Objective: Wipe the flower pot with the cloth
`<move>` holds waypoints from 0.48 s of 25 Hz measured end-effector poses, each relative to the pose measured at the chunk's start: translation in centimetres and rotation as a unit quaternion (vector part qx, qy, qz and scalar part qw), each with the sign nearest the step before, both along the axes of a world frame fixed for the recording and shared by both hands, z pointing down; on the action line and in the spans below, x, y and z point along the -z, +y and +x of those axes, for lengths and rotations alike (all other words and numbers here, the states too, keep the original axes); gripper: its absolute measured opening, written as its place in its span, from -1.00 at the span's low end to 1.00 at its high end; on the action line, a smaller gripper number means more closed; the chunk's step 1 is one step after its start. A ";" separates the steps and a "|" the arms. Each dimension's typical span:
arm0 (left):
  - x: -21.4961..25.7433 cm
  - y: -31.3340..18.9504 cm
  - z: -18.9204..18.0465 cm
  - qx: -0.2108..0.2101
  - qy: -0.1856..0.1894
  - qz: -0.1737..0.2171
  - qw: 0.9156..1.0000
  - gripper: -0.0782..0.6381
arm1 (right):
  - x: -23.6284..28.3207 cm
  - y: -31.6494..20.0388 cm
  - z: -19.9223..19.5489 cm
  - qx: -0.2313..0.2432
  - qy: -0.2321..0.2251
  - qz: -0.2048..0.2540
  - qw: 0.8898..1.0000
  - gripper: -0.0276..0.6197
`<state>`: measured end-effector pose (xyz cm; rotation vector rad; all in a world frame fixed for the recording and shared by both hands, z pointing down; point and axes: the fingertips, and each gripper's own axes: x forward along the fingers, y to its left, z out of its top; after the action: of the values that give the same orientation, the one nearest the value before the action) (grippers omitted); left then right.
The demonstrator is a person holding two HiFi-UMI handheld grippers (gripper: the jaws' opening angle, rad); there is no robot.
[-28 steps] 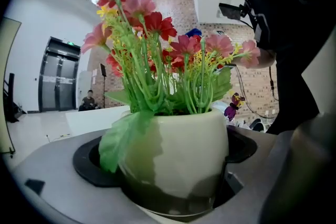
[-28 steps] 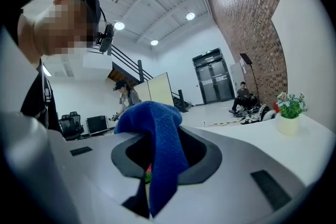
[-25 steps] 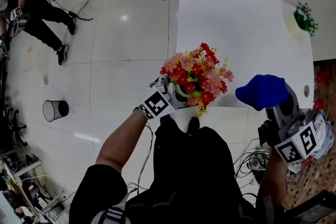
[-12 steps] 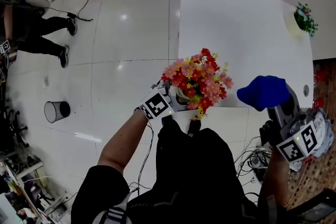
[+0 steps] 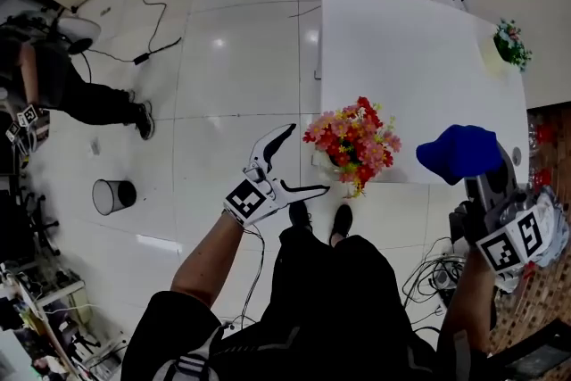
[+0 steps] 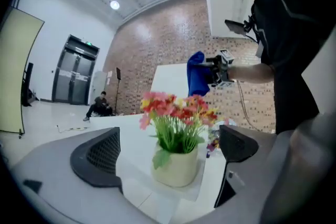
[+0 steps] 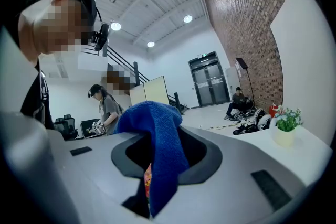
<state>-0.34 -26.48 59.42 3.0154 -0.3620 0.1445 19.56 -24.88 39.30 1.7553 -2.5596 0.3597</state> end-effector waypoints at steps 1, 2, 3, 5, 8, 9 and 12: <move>1.6 0.2 -0.7 0.005 0.012 -0.001 1.000 0.88 | 0.5 0.1 -0.3 -0.003 -0.002 0.007 1.000 -0.61; 3.0 0.5 -1.3 0.013 0.022 -0.007 1.000 0.88 | 1.0 0.4 -0.7 -0.006 -0.004 0.013 1.000 -0.61; 4.2 0.9 -1.9 0.022 0.029 -0.015 0.999 0.79 | 1.4 0.8 -0.9 -0.009 -0.007 0.020 1.000 -0.61; 6.3 2.0 -2.7 0.041 0.039 -0.033 0.998 0.66 | 2.2 2.0 -1.2 -0.012 -0.013 0.030 0.999 -0.62; 9.3 3.8 -2.5 0.067 0.052 -0.032 0.996 0.54 | 3.1 4.0 -1.0 -0.009 -0.020 0.039 0.999 -0.61; 10.2 4.5 -2.3 0.074 0.059 -0.027 0.995 0.50 | 3.4 4.8 -0.9 -0.004 -0.021 0.043 0.999 -0.61; 13.4 6.9 -2.0 0.112 0.086 -0.016 0.990 0.18 | 4.5 7.7 -0.7 0.021 -0.020 0.059 0.998 -0.61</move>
<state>-2.39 -19.58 46.02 2.9000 -0.6666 -0.1255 18.88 -17.15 34.79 1.7457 -2.6932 0.2511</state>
